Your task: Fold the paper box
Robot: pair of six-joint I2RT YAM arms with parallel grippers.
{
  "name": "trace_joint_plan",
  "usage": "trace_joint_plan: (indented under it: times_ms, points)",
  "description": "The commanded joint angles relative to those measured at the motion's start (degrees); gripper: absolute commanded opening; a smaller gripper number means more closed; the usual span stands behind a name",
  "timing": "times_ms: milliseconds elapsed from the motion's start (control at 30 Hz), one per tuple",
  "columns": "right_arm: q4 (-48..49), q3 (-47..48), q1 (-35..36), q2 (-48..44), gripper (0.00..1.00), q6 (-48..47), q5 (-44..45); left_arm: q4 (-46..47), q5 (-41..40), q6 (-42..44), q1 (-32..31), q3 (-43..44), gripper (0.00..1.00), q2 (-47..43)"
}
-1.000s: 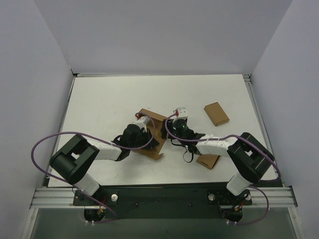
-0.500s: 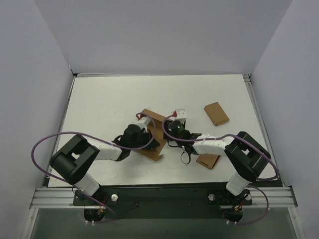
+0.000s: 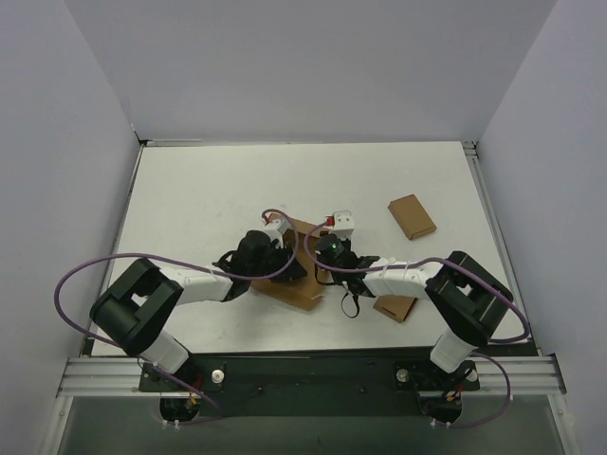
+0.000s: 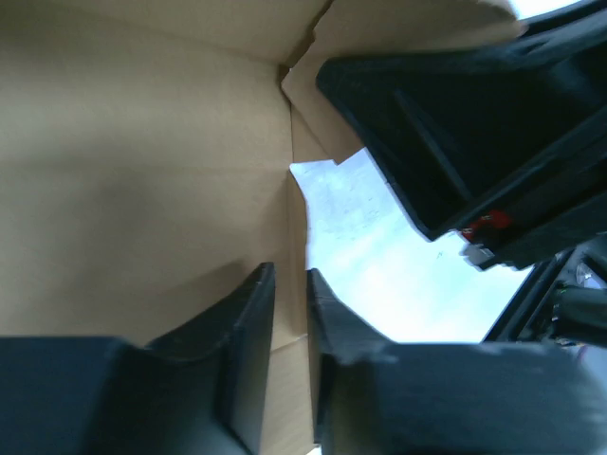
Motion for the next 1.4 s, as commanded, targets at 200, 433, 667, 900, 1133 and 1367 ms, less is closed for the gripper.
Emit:
trace_joint_plan:
  times_ms: [200, 433, 667, 900, 1133, 1367]
  points:
    - [4.8, -2.0, 0.7, -0.5, 0.11, -6.4, 2.3, -11.1, 0.2, 3.2, 6.4, 2.8, 0.51, -14.5]
    - [6.3, -3.0, 1.2, -0.9, 0.11, -7.6, 3.8, -19.5, 0.5, 4.0, 9.8, 1.7, 0.63, -28.4]
    - [8.0, -3.7, 2.9, -0.9, 0.11, -8.6, 6.0, -23.9, -5.6, 3.2, 13.0, -0.8, 0.72, -30.9]
    - [9.0, -4.6, 5.0, -0.7, 0.11, -9.0, 9.0, -17.1, -6.0, 0.9, 14.3, -3.3, 0.73, -25.2]
    - [10.6, -5.6, 6.9, -0.6, 0.11, -9.5, 11.6, -10.9, -7.2, -1.6, 14.9, -7.4, 0.7, -23.9]
    - [11.7, -6.5, 7.6, -0.1, 0.11, -9.5, 13.5, -5.6, -3.5, -3.5, 15.0, -9.8, 0.7, -26.3]
